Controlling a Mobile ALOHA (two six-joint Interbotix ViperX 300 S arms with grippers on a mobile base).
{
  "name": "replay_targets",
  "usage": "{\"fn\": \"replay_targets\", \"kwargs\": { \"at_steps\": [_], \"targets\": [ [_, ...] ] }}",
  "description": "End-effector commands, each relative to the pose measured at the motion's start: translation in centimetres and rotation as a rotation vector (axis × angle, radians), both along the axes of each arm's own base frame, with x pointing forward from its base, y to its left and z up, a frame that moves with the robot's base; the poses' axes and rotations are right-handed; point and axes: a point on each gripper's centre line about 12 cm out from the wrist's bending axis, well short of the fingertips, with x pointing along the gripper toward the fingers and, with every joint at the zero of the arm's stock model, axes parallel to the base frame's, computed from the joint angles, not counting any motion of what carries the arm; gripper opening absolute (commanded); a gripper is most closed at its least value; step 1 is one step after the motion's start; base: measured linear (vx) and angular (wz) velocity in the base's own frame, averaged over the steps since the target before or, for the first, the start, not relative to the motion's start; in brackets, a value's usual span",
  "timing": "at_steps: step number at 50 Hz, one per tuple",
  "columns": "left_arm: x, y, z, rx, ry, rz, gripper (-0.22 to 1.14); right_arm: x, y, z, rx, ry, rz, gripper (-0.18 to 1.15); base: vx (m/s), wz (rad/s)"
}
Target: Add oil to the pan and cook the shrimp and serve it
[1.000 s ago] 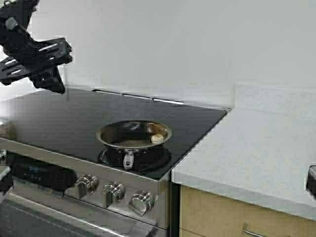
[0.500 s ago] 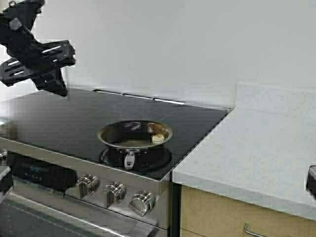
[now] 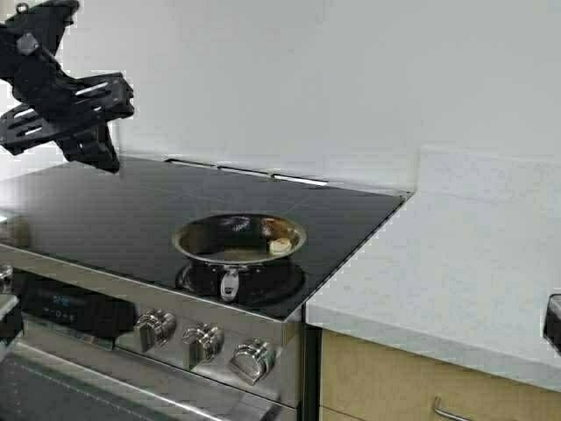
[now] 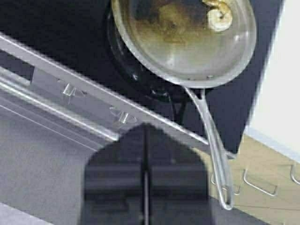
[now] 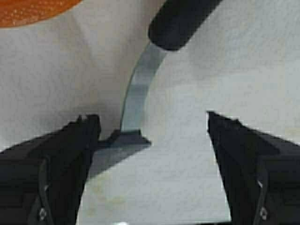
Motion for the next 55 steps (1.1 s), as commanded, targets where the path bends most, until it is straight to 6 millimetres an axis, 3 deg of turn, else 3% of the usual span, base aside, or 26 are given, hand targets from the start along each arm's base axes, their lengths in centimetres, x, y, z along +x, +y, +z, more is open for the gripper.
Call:
{"fn": "replay_targets", "kwargs": {
  "at_steps": [1,10,19,36,41,46,55],
  "targets": [
    [0.3,-0.1,0.5,-0.007,-0.018,-0.001,0.04,1.2,-1.3,4.0,-0.062,-0.076,-0.023,0.98,0.00,0.00],
    [0.3,-0.1,0.5,-0.007,-0.018,-0.001,0.04,2.0,-3.1,7.2,-0.145,-0.160,-0.082,0.98,0.00,0.00],
    [0.3,-0.1,0.5,-0.007,-0.016,-0.001,0.04,2.3,-3.9,11.6,-0.219,-0.247,-0.106,0.98,0.00,0.00],
    [0.3,-0.1,0.5,-0.006,-0.017,-0.001,0.04,3.1,-2.7,20.5,-0.294,-0.431,-0.111,0.97,0.00,0.00],
    [0.3,-0.1,0.5,-0.007,-0.016,-0.001,0.04,4.0,-0.7,23.8,-0.338,-0.501,-0.047,0.96,0.00,0.00],
    [0.5,-0.1,0.7,-0.016,-0.022,0.009,0.04,5.4,3.2,27.3,-0.405,-0.608,0.075,0.90,0.00,0.00],
    [0.8,-0.1,1.4,-0.036,-0.041,0.029,0.04,5.9,11.1,32.2,-0.496,-0.796,0.265,0.52,0.00,0.00]
  ]
}}
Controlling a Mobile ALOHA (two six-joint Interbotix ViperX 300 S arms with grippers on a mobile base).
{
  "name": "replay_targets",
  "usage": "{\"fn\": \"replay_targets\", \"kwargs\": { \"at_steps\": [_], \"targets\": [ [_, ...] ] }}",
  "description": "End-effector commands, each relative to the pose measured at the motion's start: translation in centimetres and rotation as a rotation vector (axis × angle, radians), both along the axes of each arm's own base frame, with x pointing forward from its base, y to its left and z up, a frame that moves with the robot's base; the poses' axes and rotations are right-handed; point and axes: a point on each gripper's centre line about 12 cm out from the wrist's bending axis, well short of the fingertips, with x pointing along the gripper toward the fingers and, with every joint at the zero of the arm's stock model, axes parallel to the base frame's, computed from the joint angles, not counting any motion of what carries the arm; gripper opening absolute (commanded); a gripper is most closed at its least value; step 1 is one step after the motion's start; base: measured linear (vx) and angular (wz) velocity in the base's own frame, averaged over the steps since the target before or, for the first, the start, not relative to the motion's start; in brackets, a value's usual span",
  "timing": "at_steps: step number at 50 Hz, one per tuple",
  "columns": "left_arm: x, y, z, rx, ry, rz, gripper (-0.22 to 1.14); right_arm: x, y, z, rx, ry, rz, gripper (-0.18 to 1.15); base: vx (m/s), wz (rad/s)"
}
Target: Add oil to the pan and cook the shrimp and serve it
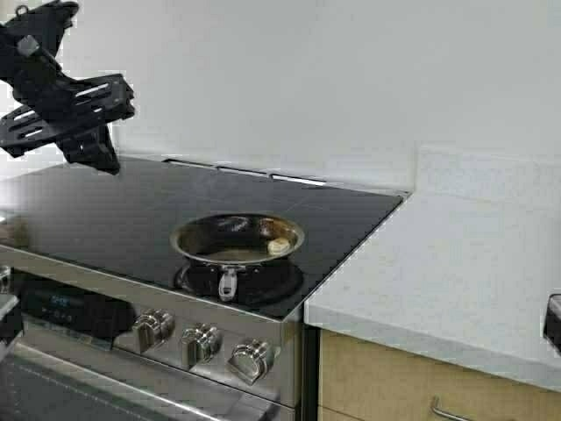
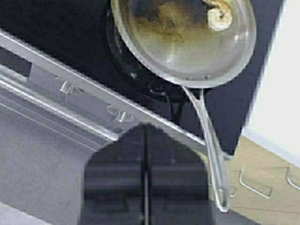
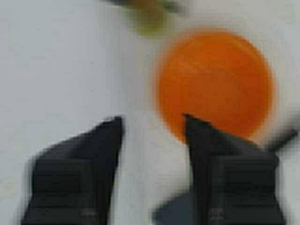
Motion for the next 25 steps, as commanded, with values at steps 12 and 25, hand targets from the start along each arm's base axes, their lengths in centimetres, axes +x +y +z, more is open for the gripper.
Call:
{"fn": "replay_targets", "kwargs": {
  "at_steps": [12,25],
  "targets": [
    [0.8,-0.2,3.7,-0.030,-0.120,0.006,0.04,-4.1,12.8,6.1,-0.161,-0.282,0.239,0.08,0.00,0.00],
    [0.9,0.1,4.2,-0.009,-0.129,0.011,0.04,-6.9,22.2,2.9,-0.139,-0.275,0.503,0.07,0.00,0.00]
  ]
}}
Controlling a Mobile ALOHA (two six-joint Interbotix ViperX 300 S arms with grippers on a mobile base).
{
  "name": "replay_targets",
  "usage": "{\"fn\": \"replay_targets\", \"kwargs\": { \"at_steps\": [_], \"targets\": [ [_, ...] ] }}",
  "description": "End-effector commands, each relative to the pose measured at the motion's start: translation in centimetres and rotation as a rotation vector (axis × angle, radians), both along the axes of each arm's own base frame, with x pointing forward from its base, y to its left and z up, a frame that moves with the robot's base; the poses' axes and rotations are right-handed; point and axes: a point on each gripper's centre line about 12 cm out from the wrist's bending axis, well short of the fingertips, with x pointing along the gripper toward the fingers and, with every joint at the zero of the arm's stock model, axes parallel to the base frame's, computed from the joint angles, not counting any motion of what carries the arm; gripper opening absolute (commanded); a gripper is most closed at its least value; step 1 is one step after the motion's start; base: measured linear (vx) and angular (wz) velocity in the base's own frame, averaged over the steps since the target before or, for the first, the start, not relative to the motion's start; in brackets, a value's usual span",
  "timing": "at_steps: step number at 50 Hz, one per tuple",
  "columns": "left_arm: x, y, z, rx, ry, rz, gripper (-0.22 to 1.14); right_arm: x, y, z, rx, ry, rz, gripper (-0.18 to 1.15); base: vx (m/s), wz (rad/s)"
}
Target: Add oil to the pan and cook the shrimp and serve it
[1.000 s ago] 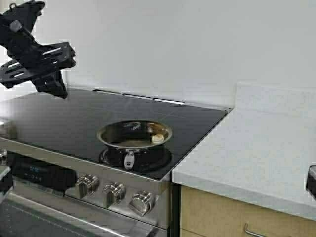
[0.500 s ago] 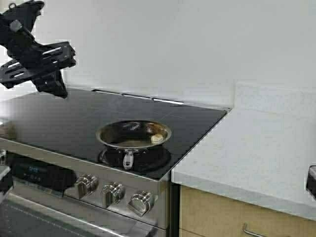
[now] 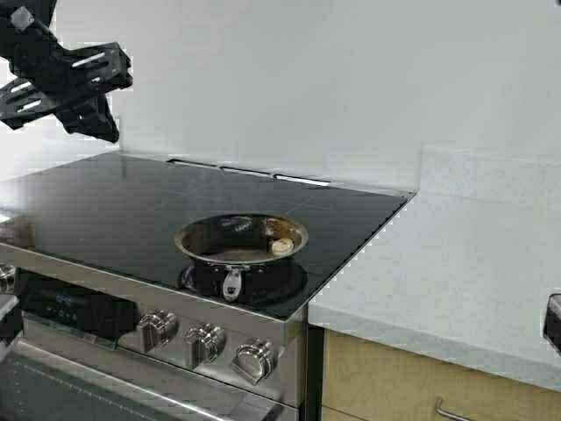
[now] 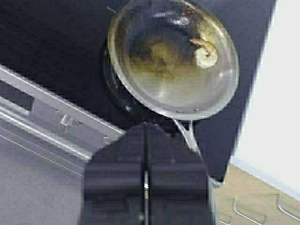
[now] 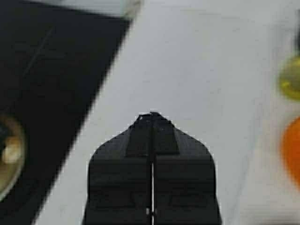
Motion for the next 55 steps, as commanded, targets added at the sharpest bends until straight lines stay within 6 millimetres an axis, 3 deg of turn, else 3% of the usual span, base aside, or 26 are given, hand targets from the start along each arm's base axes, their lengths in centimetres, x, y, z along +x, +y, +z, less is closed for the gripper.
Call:
{"fn": "replay_targets", "kwargs": {
  "at_steps": [1,5,11,28,37,42,51,53,55],
  "targets": [
    [0.4,0.0,1.0,0.005,-0.032,0.000,0.04,-1.3,5.0,-1.3,-0.011,0.000,0.145,0.07,0.00,0.00],
    [0.5,0.0,1.0,0.005,-0.030,0.000,0.04,-2.0,7.2,-2.6,-0.029,-0.025,0.207,0.07,0.00,0.00],
    [0.5,-0.1,0.6,0.006,-0.019,0.000,0.04,-2.6,9.0,-4.1,-0.035,-0.037,0.249,0.07,0.00,0.00],
    [0.4,-0.1,-0.2,0.004,0.006,-0.001,0.04,-3.2,11.0,-7.0,-0.017,-0.002,0.282,0.07,0.00,0.00],
    [0.5,-1.5,-0.6,-0.100,-0.039,-0.082,0.10,-2.9,11.1,-7.5,-0.010,-0.004,0.271,0.07,0.00,0.00],
    [0.7,-2.4,-1.5,-0.168,-0.047,-0.133,0.31,-2.9,11.1,-7.6,-0.010,0.000,0.269,0.07,0.00,0.00],
    [0.9,-4.0,-4.1,-0.332,-0.032,-0.199,1.06,-2.9,11.1,-7.8,-0.012,0.004,0.270,0.07,0.00,0.00],
    [0.9,-4.1,-5.1,-0.362,-0.018,-0.200,1.11,-2.9,11.1,-7.7,-0.012,0.004,0.273,0.07,0.00,0.00],
    [1.0,-4.2,-6.0,-0.386,-0.001,-0.192,1.07,-2.9,11.1,-7.7,-0.012,0.007,0.274,0.07,0.00,0.00]
  ]
}}
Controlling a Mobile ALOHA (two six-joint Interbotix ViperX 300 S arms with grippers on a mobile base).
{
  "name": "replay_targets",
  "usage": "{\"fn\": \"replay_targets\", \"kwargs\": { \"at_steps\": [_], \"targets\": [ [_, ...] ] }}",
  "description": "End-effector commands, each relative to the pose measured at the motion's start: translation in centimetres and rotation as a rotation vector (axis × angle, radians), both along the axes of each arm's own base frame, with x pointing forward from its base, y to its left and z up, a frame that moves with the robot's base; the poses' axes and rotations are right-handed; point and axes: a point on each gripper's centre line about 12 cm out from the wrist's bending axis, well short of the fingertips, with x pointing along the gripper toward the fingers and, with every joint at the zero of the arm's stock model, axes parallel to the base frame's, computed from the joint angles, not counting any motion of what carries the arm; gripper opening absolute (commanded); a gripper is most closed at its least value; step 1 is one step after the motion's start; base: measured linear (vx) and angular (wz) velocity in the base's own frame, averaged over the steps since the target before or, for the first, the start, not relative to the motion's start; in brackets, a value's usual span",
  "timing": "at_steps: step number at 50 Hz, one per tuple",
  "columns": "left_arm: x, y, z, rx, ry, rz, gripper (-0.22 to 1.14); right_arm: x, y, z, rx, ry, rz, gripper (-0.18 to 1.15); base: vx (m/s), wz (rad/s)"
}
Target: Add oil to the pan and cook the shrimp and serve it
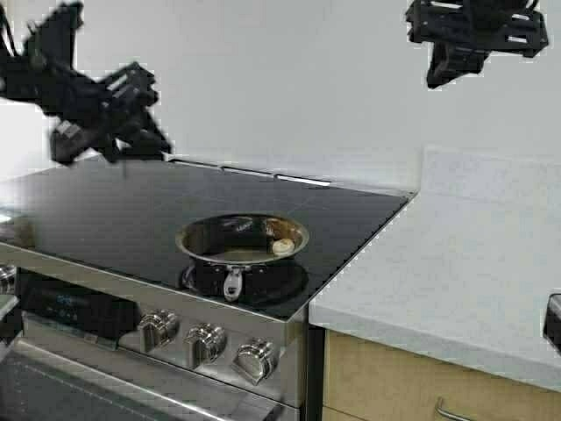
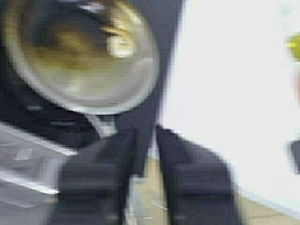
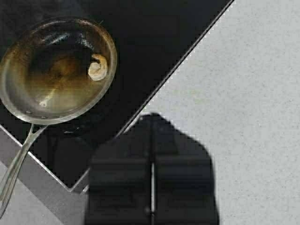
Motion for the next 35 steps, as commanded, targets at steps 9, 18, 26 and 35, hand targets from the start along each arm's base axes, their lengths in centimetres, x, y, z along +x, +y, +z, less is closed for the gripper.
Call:
{"fn": "replay_targets", "kwargs": {
  "at_steps": [9,18,26,35],
  "targets": [
    [0.7,-1.0,-6.2,-0.198,0.094,0.005,1.01,0.2,0.1,0.7,0.003,-0.020,0.004,0.07,0.00,0.00],
    [0.4,-1.3,-10.9,-0.295,0.178,0.018,1.02,0.1,0.1,0.6,0.000,-0.018,0.006,0.07,0.00,0.00],
    [0.3,-1.5,-14.0,-0.376,0.241,0.042,1.02,0.2,0.1,0.8,0.002,-0.023,0.005,0.07,0.00,0.00],
    [1.0,-2.0,-16.3,-0.536,0.294,0.057,1.02,0.2,0.1,0.8,0.004,-0.023,0.004,0.07,0.00,0.00]
  ]
}}
